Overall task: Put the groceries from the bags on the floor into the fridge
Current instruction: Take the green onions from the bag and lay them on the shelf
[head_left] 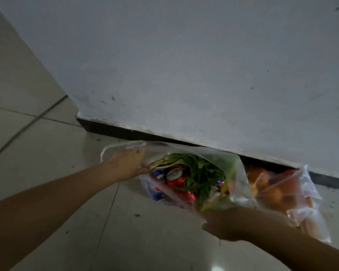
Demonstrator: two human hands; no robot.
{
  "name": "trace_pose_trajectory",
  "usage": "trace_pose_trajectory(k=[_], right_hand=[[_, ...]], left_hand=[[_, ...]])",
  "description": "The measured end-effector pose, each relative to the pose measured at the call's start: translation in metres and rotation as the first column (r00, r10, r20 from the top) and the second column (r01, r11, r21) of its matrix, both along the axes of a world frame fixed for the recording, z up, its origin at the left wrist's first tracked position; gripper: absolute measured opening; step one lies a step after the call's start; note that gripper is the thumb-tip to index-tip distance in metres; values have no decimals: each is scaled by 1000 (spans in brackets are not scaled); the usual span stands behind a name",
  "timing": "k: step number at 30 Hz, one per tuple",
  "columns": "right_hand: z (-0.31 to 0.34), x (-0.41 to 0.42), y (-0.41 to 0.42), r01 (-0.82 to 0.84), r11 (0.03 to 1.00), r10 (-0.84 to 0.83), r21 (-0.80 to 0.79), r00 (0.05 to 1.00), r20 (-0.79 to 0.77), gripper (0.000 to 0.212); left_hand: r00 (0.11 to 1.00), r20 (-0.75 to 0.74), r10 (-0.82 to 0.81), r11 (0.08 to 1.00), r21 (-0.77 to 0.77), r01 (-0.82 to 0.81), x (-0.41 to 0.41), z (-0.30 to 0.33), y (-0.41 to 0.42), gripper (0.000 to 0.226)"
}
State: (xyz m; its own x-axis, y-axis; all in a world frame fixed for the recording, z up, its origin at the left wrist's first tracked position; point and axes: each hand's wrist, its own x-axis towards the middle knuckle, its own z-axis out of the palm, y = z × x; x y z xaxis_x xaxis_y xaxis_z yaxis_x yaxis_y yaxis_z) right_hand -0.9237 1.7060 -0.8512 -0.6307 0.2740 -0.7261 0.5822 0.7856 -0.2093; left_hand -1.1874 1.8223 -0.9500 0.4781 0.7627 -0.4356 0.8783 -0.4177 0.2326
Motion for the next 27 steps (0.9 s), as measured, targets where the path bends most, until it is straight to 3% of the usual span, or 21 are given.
trace_pose_trajectory(k=[3,5,7,11,14,17,20,24,27], right_hand=[[25,-38,21,161,987,-153,17,962,-225,32],[39,-59,47,413,908,-403,-65,823,-399,27],[29,-59,78,539,843,-485,-9,752,-446,30],[-17,-20,132,556,817,-533,153,829,-169,31],[-33,-14,146,544,809,-518,223,839,-165,37],[-45,-43,133,452,851,-415,268,891,-186,39],[-68,-64,123,320,864,-342,390,940,-13,45],[-76,-64,125,341,836,-420,429,902,103,59],[-74,-56,126,276,853,-354,444,930,101,50]], left_hand=[[960,186,211,969,-170,-180,10,-1,13,85],[949,232,215,967,-187,-173,19,9,26,94],[976,153,155,979,-155,-131,21,12,28,97],[989,-149,1,982,-184,-29,4,4,15,115],[964,-264,-14,992,-126,-20,-10,3,6,120],[966,-258,28,997,-57,-44,-6,8,1,118],[964,-263,47,996,-62,-66,0,12,1,114],[975,-222,5,999,-48,-16,2,18,1,106],[996,-88,-15,998,65,20,2,28,-1,78]])
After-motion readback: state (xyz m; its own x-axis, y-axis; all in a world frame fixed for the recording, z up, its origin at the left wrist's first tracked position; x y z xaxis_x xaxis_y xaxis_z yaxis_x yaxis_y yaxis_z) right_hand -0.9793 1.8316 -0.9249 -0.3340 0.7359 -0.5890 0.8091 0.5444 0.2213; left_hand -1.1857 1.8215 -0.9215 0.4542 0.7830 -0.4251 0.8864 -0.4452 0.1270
